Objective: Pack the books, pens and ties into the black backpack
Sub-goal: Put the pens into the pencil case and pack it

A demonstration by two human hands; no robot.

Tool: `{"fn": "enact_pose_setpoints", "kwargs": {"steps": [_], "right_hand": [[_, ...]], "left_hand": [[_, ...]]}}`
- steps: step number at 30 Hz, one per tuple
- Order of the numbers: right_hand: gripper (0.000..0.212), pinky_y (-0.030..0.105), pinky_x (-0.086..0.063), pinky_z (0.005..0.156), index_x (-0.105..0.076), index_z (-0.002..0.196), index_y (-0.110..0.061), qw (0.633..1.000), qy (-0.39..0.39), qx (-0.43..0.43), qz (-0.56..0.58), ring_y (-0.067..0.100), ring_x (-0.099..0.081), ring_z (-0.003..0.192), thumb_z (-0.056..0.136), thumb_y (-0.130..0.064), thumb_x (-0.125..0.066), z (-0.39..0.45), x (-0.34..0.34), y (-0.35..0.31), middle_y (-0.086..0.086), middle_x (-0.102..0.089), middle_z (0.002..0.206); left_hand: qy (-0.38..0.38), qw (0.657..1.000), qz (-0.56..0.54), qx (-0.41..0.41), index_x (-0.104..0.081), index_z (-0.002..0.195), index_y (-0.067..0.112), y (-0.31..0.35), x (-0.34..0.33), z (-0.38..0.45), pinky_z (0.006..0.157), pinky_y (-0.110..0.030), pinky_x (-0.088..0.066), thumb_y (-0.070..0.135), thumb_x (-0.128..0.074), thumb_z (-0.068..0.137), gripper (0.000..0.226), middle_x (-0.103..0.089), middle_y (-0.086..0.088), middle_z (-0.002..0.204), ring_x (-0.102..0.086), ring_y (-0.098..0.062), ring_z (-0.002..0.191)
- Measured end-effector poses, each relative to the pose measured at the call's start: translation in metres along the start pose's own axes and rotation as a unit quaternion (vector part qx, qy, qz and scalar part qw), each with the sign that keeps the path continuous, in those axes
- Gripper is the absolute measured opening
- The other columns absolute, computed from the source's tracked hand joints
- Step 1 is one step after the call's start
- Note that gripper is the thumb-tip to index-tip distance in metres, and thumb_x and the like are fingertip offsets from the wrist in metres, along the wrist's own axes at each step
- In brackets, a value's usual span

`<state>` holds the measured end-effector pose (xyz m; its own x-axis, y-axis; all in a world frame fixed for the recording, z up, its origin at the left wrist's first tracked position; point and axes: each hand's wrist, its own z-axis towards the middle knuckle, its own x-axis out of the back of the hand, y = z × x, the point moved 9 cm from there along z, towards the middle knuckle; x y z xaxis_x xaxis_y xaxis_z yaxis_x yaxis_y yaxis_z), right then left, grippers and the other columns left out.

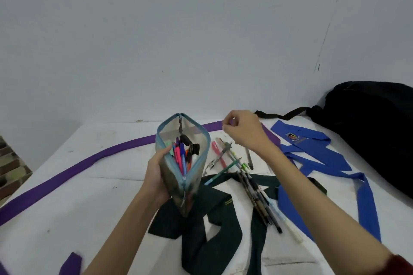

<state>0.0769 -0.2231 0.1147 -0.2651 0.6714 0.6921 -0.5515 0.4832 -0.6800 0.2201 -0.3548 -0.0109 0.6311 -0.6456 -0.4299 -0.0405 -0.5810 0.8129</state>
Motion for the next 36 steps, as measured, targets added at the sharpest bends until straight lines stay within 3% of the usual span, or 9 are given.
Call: {"fn": "enact_pose_setpoints", "kwargs": {"steps": [4,7,15,19,23,27,31,34,36], "right_hand": [[0.029,0.028,-0.049,0.078,-0.069,0.104,-0.015,0.961,-0.223,0.023,-0.161,0.017,-0.055,0.086,0.083,-0.002,-0.054,-0.02,-0.085,0.032,0.005,-0.063,0.107],[0.033,0.033,-0.05,0.088,-0.066,0.114,-0.015,0.927,-0.288,0.074,-0.228,0.021,-0.059,0.101,0.083,-0.004,-0.059,-0.035,-0.121,0.035,0.005,-0.062,0.114],[0.024,0.027,-0.05,0.084,-0.069,0.105,-0.013,0.932,-0.254,0.106,-0.236,0.021,-0.06,0.096,0.083,-0.006,-0.062,-0.018,-0.111,0.033,0.006,-0.064,0.107],[0.014,0.02,-0.046,0.068,-0.071,0.09,-0.011,0.973,-0.122,0.093,-0.175,0.014,-0.057,0.079,0.086,-0.004,-0.059,0.017,-0.039,0.022,0.004,-0.067,0.094],[0.013,0.018,-0.048,0.061,-0.068,0.08,-0.003,0.989,0.037,0.062,0.131,0.012,-0.061,0.067,0.082,0.005,-0.059,0.025,0.044,-0.007,0.005,-0.067,0.079],[0.014,0.02,-0.053,0.068,-0.07,0.082,0.0,0.953,-0.04,0.097,0.283,0.019,-0.069,0.072,0.083,0.008,-0.059,0.008,0.044,-0.043,0.013,-0.071,0.083],[0.021,0.037,-0.056,0.082,-0.074,0.099,-0.009,0.976,-0.171,0.129,0.038,0.032,-0.067,0.087,0.086,0.0,-0.061,-0.011,-0.012,-0.042,0.011,-0.073,0.097],[0.049,0.037,-0.052,0.089,-0.063,0.123,-0.019,0.936,-0.245,0.185,-0.171,0.025,-0.06,0.105,0.083,0.007,-0.052,-0.026,-0.05,-0.043,0.007,-0.067,0.114],[0.06,0.038,-0.053,0.08,-0.055,0.131,-0.024,0.923,-0.285,0.179,-0.189,0.023,-0.06,0.1,0.081,0.008,-0.048,-0.033,-0.063,-0.042,0.008,-0.065,0.108]], "left_hand": [[0.014,1.0,0.007,0.0,-0.056,0.116,0.01,0.007,0.021,0.009,0.075,-0.037,-0.047,0.042,-0.051,0.086,0.044,-0.058,-0.013,0.093,-0.057,-0.025,0.084],[0.016,1.0,0.006,0.002,-0.058,0.117,0.01,0.008,0.031,0.013,0.078,-0.038,-0.048,0.042,-0.054,0.084,0.046,-0.062,-0.012,0.093,-0.059,-0.025,0.084],[0.023,1.0,0.016,0.003,-0.058,0.11,0.014,0.008,0.027,0.018,0.08,-0.038,-0.048,0.043,-0.052,0.086,0.038,-0.06,-0.014,0.098,-0.057,-0.027,0.09],[0.016,1.0,0.025,0.004,-0.058,0.109,0.011,0.006,0.019,0.02,0.078,-0.037,-0.048,0.043,-0.056,0.078,0.045,-0.06,-0.014,0.097,-0.057,-0.026,0.089],[0.005,0.999,0.028,0.021,-0.058,0.106,0.012,-0.001,0.001,0.015,0.075,-0.036,-0.047,0.042,-0.054,0.084,0.038,-0.061,-0.015,0.097,-0.058,-0.027,0.088],[-0.01,0.999,0.031,0.038,-0.058,0.112,0.01,-0.012,-0.017,0.012,0.074,-0.036,-0.048,0.047,-0.06,0.072,0.054,-0.061,-0.016,0.101,-0.057,-0.03,0.092],[-0.044,0.998,0.012,0.032,-0.062,0.099,0.01,-0.013,-0.035,0.007,0.069,-0.033,-0.048,0.043,-0.053,0.083,0.038,-0.065,-0.013,0.079,-0.06,-0.026,0.077],[-0.051,0.998,0.005,0.04,-0.064,0.107,0.008,-0.015,-0.042,0.005,0.07,-0.034,-0.049,0.045,-0.06,0.073,0.051,-0.066,-0.013,0.086,-0.062,-0.027,0.081],[-0.047,0.998,0.002,0.035,-0.064,0.109,0.008,-0.014,-0.045,0.004,0.069,-0.034,-0.05,0.044,-0.057,0.081,0.046,-0.068,-0.014,0.089,-0.063,-0.027,0.083]]}}
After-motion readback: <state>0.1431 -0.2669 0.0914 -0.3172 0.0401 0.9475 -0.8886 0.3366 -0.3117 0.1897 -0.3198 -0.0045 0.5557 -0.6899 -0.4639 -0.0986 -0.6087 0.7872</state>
